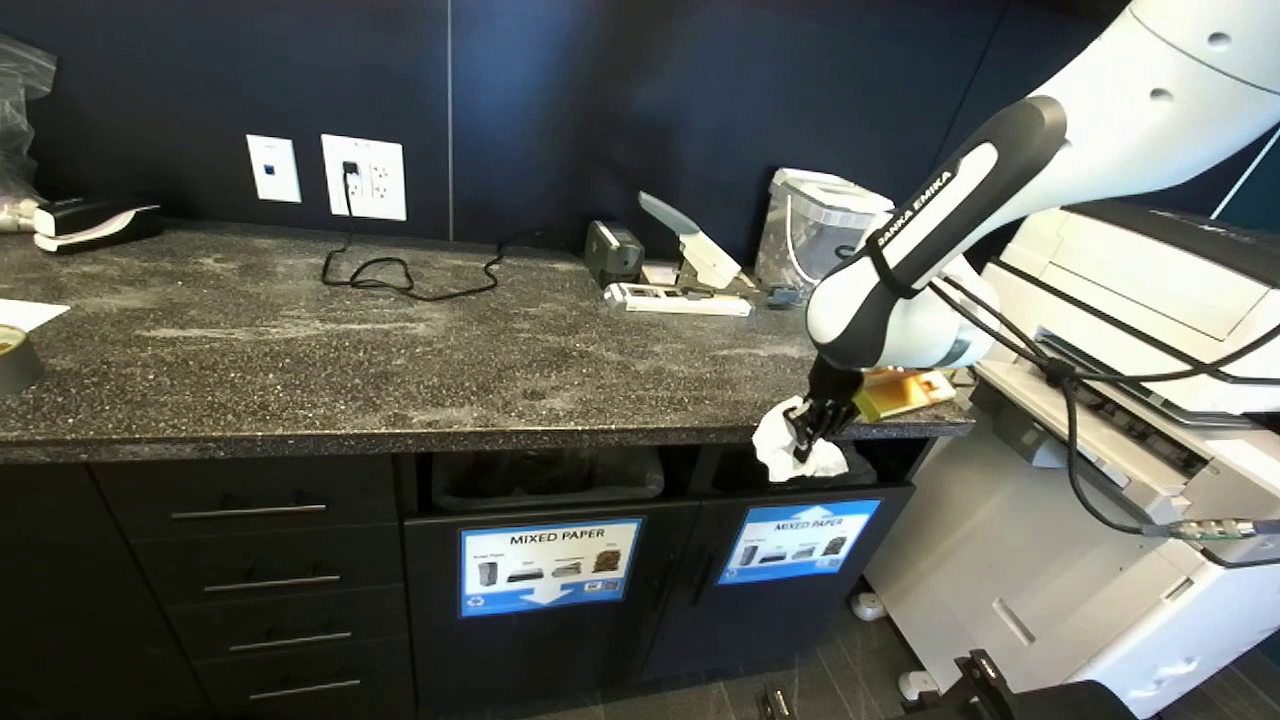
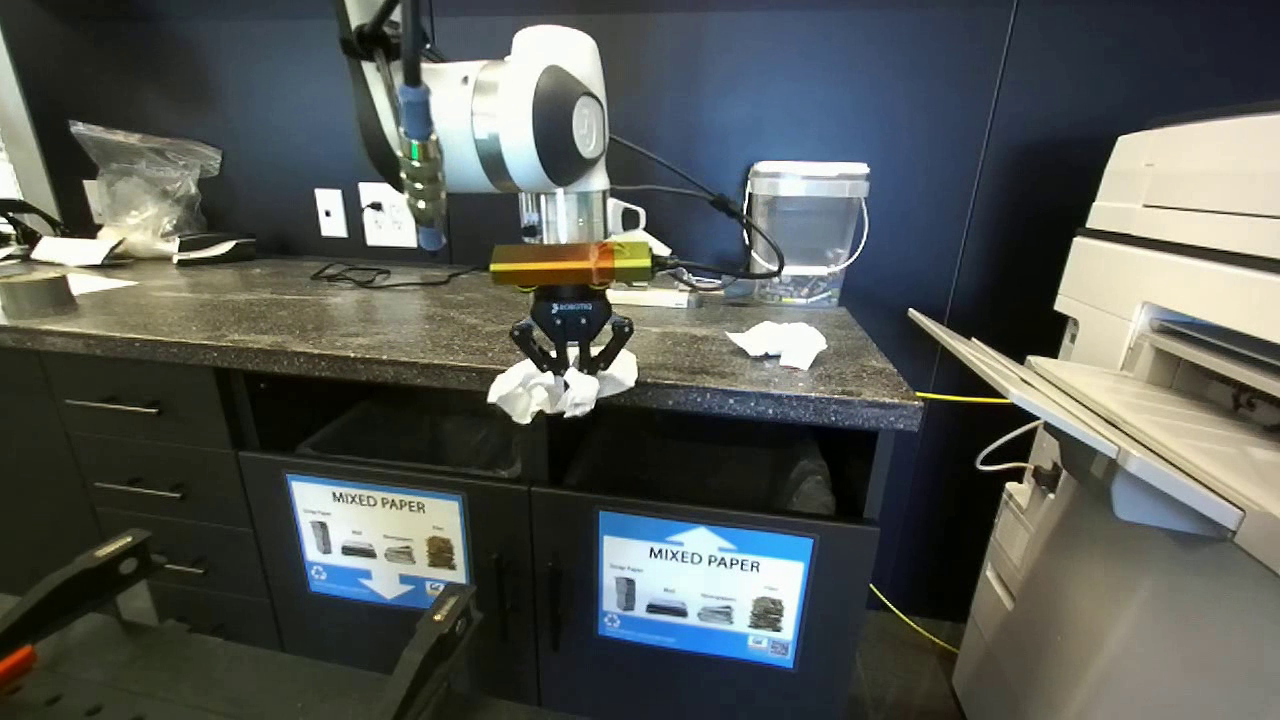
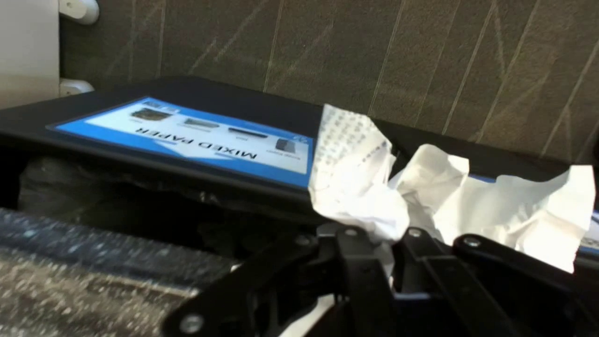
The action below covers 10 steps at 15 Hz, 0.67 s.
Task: Put the papers in the bin to the right
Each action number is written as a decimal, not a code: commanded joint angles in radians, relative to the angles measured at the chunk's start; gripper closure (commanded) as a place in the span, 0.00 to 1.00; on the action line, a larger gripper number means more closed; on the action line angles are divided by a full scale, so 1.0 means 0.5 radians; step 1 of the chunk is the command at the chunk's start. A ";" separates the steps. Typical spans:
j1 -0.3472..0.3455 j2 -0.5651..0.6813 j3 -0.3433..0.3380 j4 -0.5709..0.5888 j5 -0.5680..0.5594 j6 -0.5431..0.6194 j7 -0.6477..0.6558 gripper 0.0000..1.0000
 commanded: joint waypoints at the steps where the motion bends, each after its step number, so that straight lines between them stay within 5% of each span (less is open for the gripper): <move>1: -0.038 -0.013 0.068 -0.220 0.054 0.187 -0.034 0.87; 10: 0.101 0.504 -0.065 -0.273 0.130 1.300 0.336 0.88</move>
